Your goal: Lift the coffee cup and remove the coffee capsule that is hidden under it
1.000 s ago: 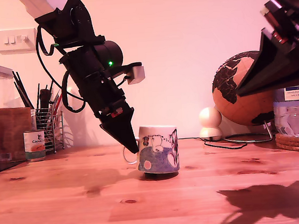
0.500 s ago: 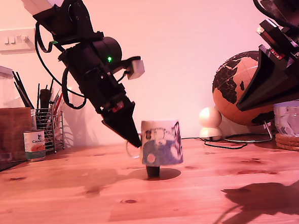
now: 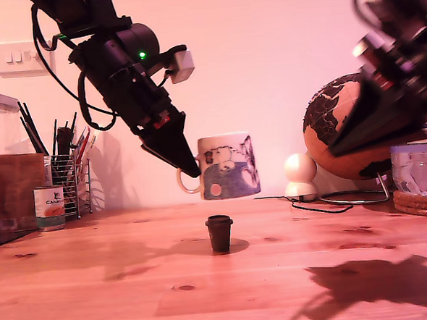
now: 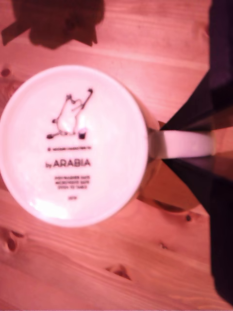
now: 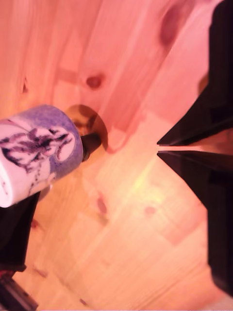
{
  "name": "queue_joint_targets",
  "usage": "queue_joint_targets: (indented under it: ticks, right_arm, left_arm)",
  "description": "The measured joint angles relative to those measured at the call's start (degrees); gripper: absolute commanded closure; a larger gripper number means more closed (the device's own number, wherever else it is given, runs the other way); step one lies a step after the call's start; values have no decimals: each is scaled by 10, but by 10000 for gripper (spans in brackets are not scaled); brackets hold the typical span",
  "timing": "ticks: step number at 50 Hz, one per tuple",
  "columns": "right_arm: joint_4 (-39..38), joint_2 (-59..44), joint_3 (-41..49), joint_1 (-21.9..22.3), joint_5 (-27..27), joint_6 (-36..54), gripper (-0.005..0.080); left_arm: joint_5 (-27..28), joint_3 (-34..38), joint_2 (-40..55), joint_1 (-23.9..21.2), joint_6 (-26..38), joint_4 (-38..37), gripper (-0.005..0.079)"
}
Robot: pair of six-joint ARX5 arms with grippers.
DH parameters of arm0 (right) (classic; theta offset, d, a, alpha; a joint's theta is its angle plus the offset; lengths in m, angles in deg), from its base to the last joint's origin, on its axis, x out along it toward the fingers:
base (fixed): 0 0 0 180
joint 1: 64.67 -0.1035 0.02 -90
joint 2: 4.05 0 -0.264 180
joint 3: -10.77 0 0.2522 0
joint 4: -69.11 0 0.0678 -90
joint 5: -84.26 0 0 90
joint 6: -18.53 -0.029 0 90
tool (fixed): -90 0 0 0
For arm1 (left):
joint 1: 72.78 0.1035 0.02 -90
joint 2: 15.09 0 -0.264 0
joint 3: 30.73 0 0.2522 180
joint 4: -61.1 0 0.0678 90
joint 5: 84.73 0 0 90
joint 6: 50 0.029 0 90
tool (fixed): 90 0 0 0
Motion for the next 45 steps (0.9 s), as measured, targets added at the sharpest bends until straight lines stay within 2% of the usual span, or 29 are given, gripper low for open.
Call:
queue_joint_targets:
  ticks: [4,14,20,31,45]
  right_arm:
    - [-27,-30,-1,-19,14,-4,694]
    - [-54,-105,-36,-62,66,-17,466]
    - [-67,-142,-85,-83,99,-17,387]
    - [-75,-205,-168,-110,107,-6,353]
    - [-71,-303,-225,-132,108,-4,340]
  left_arm:
    - [2,0,0,8,0,1,766]
    - [1,0,-2,37,0,2,766]
    - [1,0,-6,52,0,2,766]
    - [1,0,-21,75,0,2,766]
    - [2,0,-22,76,0,3,766]
